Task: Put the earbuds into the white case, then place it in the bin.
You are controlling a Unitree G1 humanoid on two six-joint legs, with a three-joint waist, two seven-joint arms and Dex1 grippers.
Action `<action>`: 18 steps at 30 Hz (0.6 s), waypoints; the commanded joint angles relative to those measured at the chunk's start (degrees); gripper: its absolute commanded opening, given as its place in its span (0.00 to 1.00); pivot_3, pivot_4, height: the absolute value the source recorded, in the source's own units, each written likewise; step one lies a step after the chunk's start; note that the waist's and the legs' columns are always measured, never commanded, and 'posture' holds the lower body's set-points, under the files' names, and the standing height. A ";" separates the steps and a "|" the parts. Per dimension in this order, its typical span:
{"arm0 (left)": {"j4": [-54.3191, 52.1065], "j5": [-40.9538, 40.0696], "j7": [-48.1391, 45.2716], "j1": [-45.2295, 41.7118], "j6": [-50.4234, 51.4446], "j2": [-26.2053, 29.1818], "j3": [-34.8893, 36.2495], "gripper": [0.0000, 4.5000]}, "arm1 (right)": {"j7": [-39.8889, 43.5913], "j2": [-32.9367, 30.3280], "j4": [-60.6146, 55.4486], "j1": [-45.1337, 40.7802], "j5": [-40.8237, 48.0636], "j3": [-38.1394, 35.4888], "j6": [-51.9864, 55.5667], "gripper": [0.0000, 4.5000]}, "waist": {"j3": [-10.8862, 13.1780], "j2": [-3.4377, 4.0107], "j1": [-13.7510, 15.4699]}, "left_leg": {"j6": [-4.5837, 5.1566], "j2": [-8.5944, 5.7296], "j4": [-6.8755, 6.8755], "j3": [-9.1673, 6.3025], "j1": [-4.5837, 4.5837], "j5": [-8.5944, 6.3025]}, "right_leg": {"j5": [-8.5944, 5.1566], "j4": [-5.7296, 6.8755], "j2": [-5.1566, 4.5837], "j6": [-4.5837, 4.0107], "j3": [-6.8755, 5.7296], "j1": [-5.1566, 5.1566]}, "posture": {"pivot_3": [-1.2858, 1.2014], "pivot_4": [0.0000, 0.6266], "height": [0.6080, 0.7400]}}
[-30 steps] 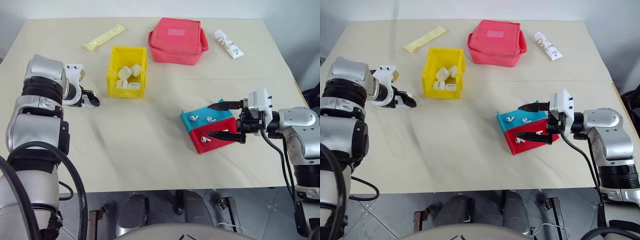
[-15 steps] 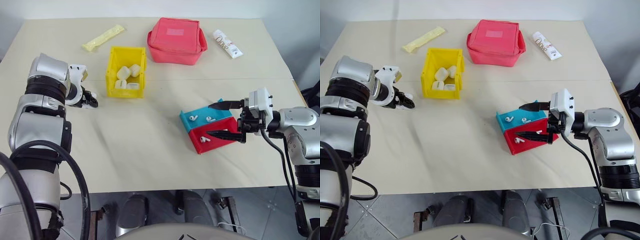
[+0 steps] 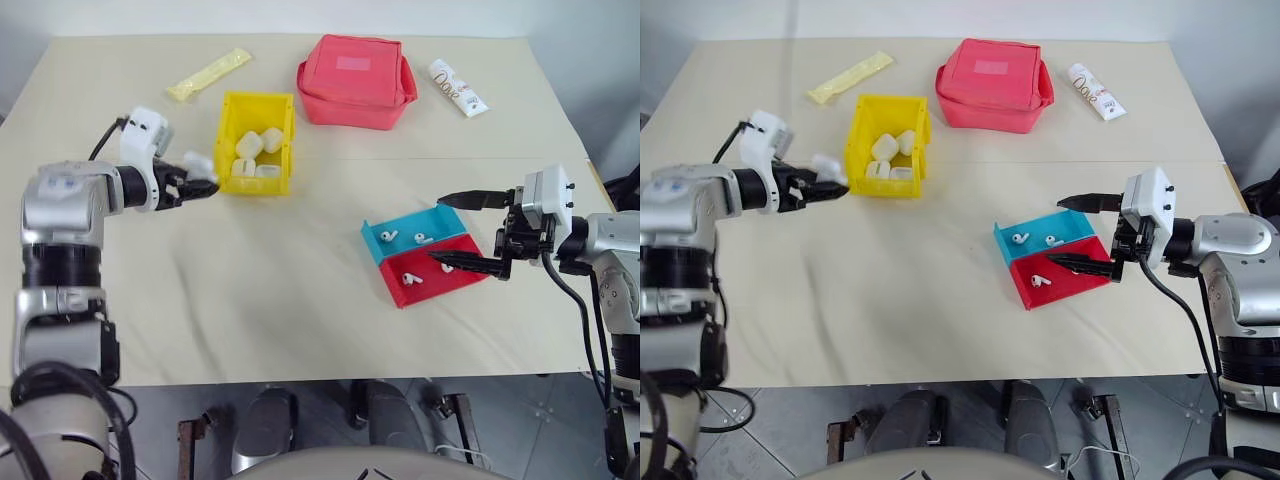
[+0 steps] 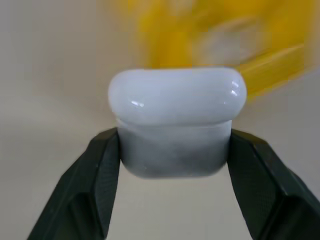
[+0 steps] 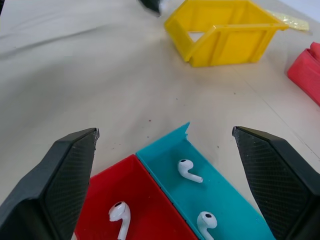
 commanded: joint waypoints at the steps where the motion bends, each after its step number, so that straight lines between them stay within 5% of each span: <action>1: -8.39 -10.01 -10.42 2.99 -18.42 -5.18 5.04 0.62 | -1.43 -1.77 -3.84 0.57 1.78 -3.29 1.28 1.00 | 0.00 0.00 0.12 | 0.00 -0.04 0.03 -0.06 0.00 0.00 | 0.00 -0.01 -0.07 0.00 -0.07 0.06 | 0.52 0.24 1.00; 8: -7.73 -14.67 -19.23 4.02 -29.40 -15.16 -0.93 0.62 | -5.92 -2.15 -12.49 5.75 3.83 -6.02 5.43 1.00 | -0.01 0.01 0.31 | 0.12 -0.18 0.12 0.14 0.05 0.05 | 0.02 -0.06 0.10 0.03 -0.66 0.35 | 0.52 0.24 1.00; 18: -7.59 -15.38 -27.71 6.99 -30.41 -18.19 -9.20 0.62 | -16.80 -1.20 -27.44 19.62 3.23 -10.23 10.34 1.00 | -0.01 0.01 0.51 | 0.28 -0.15 0.12 0.32 0.04 0.02 | 0.02 -0.09 0.14 0.03 -0.70 0.39 | 0.52 0.24 1.00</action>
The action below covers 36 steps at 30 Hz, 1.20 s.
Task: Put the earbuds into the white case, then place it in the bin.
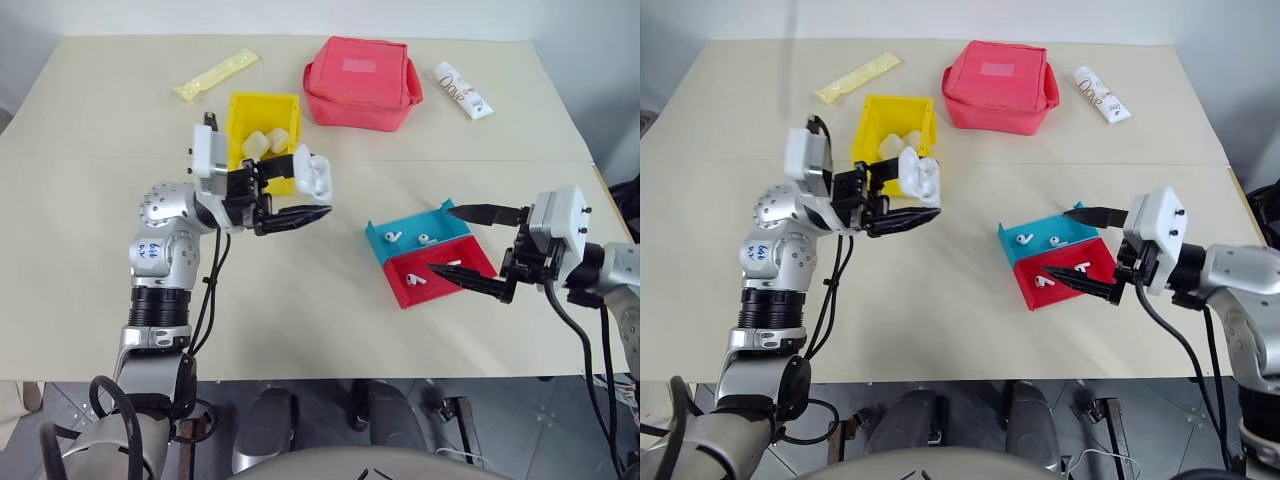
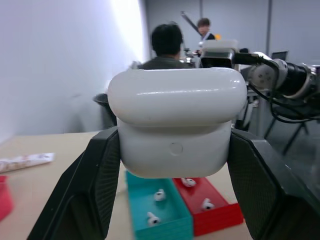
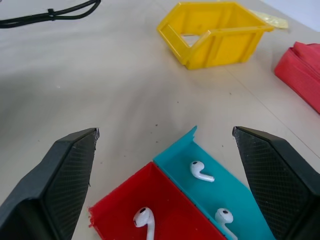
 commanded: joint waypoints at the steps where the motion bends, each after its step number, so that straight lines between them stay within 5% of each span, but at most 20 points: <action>1: -1.98 0.11 -4.09 2.15 -0.84 0.51 -4.14 0.62 | -4.84 -0.16 -6.44 5.16 -1.55 -2.66 1.48 1.00 | 0.00 0.00 0.10 | 0.01 0.00 0.00 -0.02 -0.01 -0.01 | 0.00 -0.02 0.00 0.00 0.00 0.00 | 0.52 0.24 1.00; 15: -1.54 2.46 -3.43 7.20 -11.26 -5.86 -9.63 0.62 | -8.95 -3.14 -9.97 17.30 -10.53 -7.38 -0.57 1.00 | -0.06 0.11 0.92 | 0.24 -0.02 0.01 -0.34 0.02 -0.08 | 0.05 -0.18 0.03 0.08 0.20 0.04 | 0.52 0.24 1.00; 36: -1.26 1.55 -0.29 11.07 -14.67 -5.95 -10.49 0.62 | -2.12 -0.60 -16.41 33.34 -4.85 -23.53 2.79 1.00 | -0.12 0.20 1.09 | 0.50 -0.04 0.03 -0.36 0.03 -0.22 | 0.07 -0.28 -0.01 0.10 0.30 0.11 | 0.52 0.24 1.00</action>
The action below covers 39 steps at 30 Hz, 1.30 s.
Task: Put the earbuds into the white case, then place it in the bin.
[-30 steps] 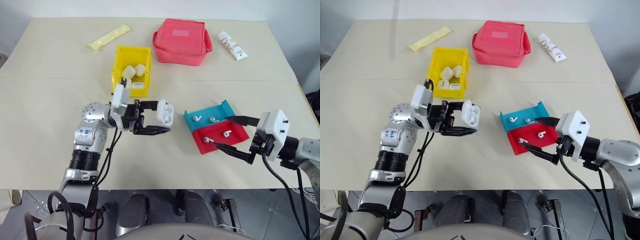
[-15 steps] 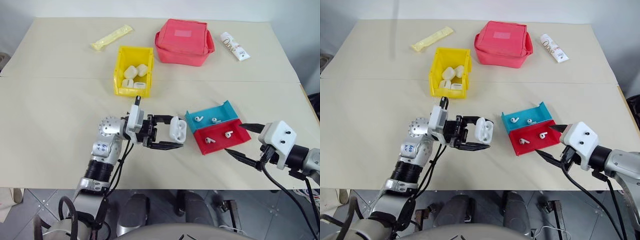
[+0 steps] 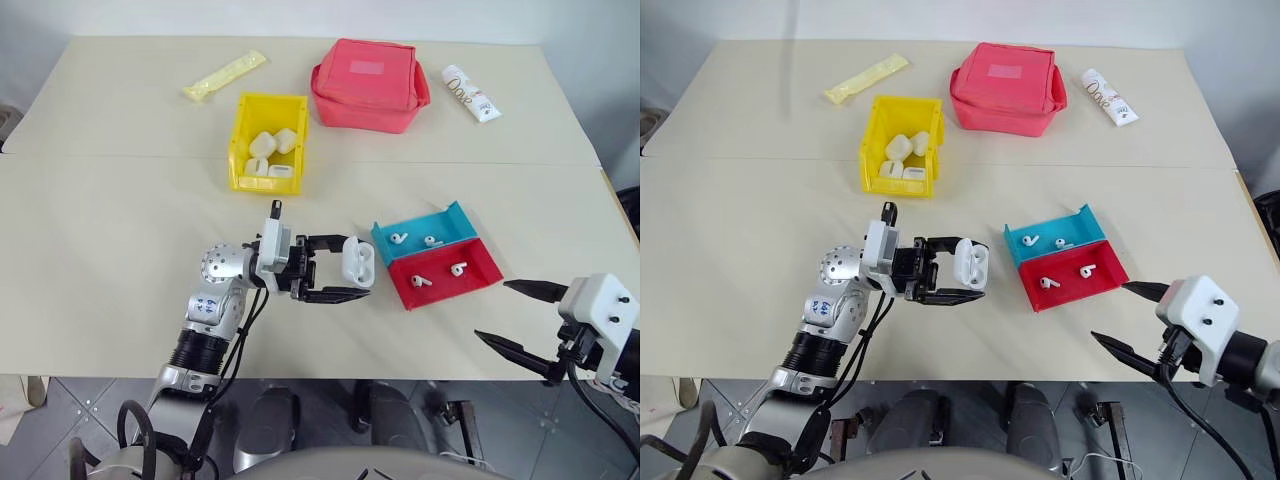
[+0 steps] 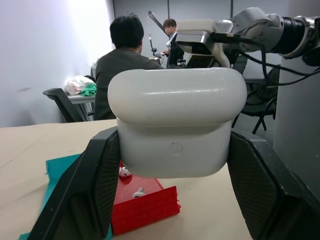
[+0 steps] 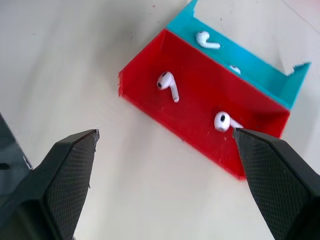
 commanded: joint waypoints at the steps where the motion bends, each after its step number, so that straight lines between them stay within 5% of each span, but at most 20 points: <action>1: -0.24 -1.16 -0.81 -0.70 -1.18 0.33 1.04 0.62 | 0.17 -0.71 -0.96 -0.31 -0.19 -2.07 -0.98 1.00 | -0.01 0.02 -0.03 | 0.00 0.01 0.00 0.00 0.00 0.00 | 0.00 0.00 0.01 0.00 0.00 -0.01 | 0.52 0.24 1.00; 7: -0.52 -0.92 -0.07 -0.70 -1.28 0.21 1.31 0.62 | 1.29 -8.82 2.70 -7.82 -2.17 4.03 0.57 1.00 | -0.04 0.07 -0.13 | 0.02 -0.01 0.02 0.00 0.00 -0.01 | 0.00 -0.02 -0.01 -0.01 0.01 -0.01 | 0.52 0.24 1.00; 14: -3.72 -0.59 1.83 1.21 -1.12 0.06 0.57 0.62 | 8.84 -21.51 16.53 -28.50 -8.55 26.03 -2.93 1.00 | -0.03 0.10 -0.25 | 0.05 -0.03 0.07 -0.04 -0.04 -0.03 | -0.02 -0.12 -0.05 -0.04 -0.05 -0.05 | 0.52 0.24 1.00; 19: -5.77 -0.55 3.22 2.56 -1.16 0.37 0.48 0.62 | 13.63 -19.93 25.30 -43.66 -14.59 39.62 -5.88 1.00 | -0.01 0.18 -0.46 | 0.05 -0.04 0.11 -0.06 -0.06 -0.03 | -0.01 -0.22 -0.14 -0.02 -0.07 -0.05 | 0.52 0.24 1.00; 24: -7.79 -0.15 4.69 3.94 -1.17 0.49 -0.14 0.62 | 17.50 -17.33 33.57 -52.94 -20.49 47.54 -11.25 0.71 | -0.01 0.20 -0.73 | 0.02 -0.06 0.12 -0.06 -0.08 -0.03 | 0.01 -0.10 -0.18 0.01 -0.08 -0.05 | 0.52 0.24 1.00; 39: -11.97 0.48 8.42 7.18 -1.05 1.22 -1.19 0.62 | 24.87 -9.36 52.28 -66.84 -32.69 57.41 -24.82 0.71 | -0.04 0.31 -1.71 | -0.10 -0.06 0.13 -0.05 -0.08 -0.03 | 0.05 -0.11 -0.16 0.09 -0.19 -0.02 | 0.52 0.24 1.00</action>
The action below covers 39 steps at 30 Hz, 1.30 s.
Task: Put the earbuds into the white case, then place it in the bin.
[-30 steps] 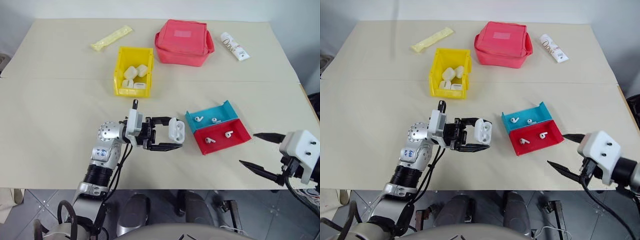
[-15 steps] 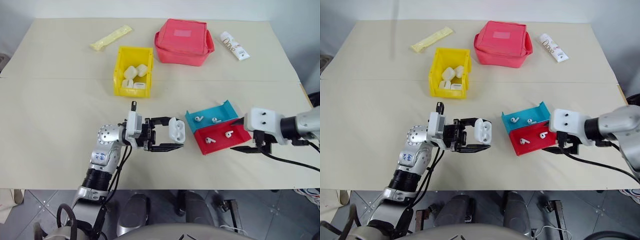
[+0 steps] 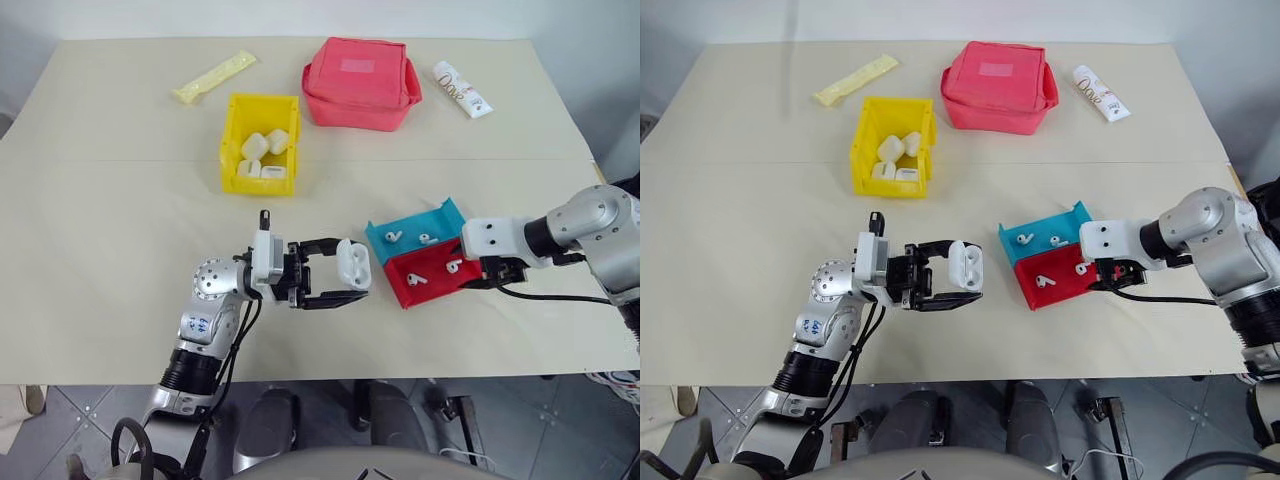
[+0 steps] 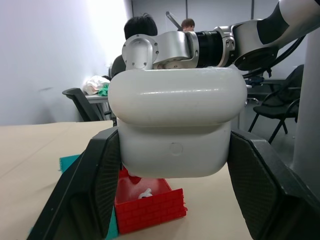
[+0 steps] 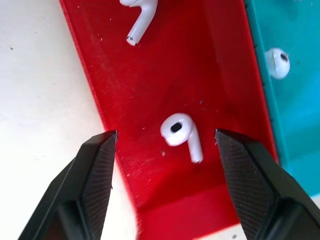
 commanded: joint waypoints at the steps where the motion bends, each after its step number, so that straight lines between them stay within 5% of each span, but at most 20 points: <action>1: -3.02 0.20 1.18 0.72 -0.42 0.09 -0.60 0.62 | 1.25 0.87 1.69 -1.84 -1.43 -0.08 -2.04 0.71 | -0.01 0.01 0.03 | -0.01 0.00 0.00 0.00 0.01 0.00 | 0.00 0.00 0.00 0.00 0.00 0.00 | 0.52 0.24 1.00; 3: -3.08 0.20 1.43 0.69 -0.44 0.24 -0.65 0.62 | 1.70 1.49 2.34 -2.28 -1.84 -0.26 -2.47 0.71 | -0.01 0.02 0.03 | -0.02 0.00 0.00 -0.01 0.00 0.00 | 0.00 0.00 0.00 0.00 -0.02 0.00 | 0.52 0.24 1.00; 7: -3.32 0.34 2.06 0.84 -0.55 0.68 -0.72 0.62 | 2.50 2.39 3.35 -2.87 -2.38 -0.50 -3.22 0.52 | -0.01 0.03 0.01 | -0.03 0.00 0.00 -0.01 0.00 0.01 | 0.00 0.00 0.00 0.00 -0.01 0.00 | 0.52 0.24 1.00; 33: -5.40 0.31 4.31 1.67 0.38 1.24 -1.44 0.62 | 4.11 4.98 6.84 -4.29 -6.03 0.12 -6.66 0.52 | -0.02 0.05 0.00 | -0.05 0.00 0.00 -0.01 0.01 0.00 | 0.00 0.00 0.00 0.00 -0.01 0.02 | 0.52 0.24 1.00; 39: -5.80 0.47 4.65 1.94 0.35 1.38 -1.50 0.62 | 4.36 5.08 6.79 -4.03 -6.26 0.23 -6.65 0.20 | -0.02 0.05 -0.02 | -0.05 0.01 0.00 -0.01 0.02 0.00 | 0.00 0.00 0.01 0.00 -0.01 0.02 | 0.52 0.24 1.00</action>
